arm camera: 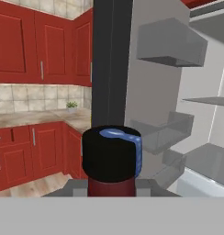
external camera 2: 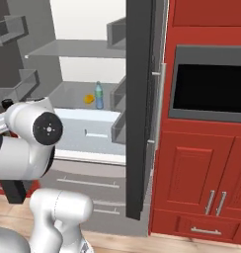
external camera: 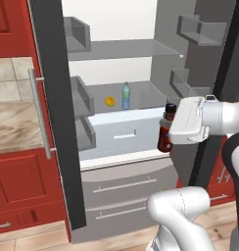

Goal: Place the condiment bottle and mustard from the counter to the top shelf of the fridge. If the existing items in the fridge are on the top shelf, move them to other shelves.

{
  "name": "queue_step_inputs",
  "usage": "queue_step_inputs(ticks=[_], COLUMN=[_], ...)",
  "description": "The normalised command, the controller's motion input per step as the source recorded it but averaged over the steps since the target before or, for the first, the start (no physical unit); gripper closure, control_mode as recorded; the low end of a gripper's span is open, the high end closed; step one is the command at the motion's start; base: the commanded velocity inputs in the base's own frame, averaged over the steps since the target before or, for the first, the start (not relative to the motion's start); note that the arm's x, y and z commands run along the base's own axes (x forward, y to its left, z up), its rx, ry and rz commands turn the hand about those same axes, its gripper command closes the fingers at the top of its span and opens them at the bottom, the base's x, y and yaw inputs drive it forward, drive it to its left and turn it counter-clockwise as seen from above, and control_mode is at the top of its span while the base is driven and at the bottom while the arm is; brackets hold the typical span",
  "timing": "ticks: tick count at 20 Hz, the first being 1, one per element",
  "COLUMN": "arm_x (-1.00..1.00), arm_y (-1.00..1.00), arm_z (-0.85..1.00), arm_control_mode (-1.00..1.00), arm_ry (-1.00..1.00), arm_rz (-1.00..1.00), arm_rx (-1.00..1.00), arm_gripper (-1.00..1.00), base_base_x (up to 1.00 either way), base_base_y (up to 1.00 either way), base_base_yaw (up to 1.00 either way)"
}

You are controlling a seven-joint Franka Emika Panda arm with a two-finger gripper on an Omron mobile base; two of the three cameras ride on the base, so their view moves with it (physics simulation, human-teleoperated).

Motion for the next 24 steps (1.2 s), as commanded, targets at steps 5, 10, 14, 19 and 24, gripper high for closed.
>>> queue_step_inputs(ticks=[5, 10, 14, 19, 24], arm_x=[0.0, 0.0, 0.0, 0.0, 0.0], arm_y=[0.0, 0.0, 0.0, 0.0, 0.0], arm_z=[0.0, 0.0, 0.0, 0.0, 0.0], arm_control_mode=[1.0, 1.0, 1.0, 1.0, 1.0], arm_ry=[0.0, 0.0, 0.0, 0.0, 0.0], arm_rz=[0.0, 0.0, 0.0, 0.0, 0.0], arm_rx=[0.0, 0.0, 0.0, 0.0, 0.0], arm_gripper=[1.0, 1.0, 1.0, 1.0, 1.0], base_base_x=[0.08, 0.43, 0.53, 0.46, 0.59], base_base_y=[0.29, 0.05, 0.38, 0.24, 0.04], base_base_yaw=[0.0, 0.0, 0.0, 0.0, 0.0])
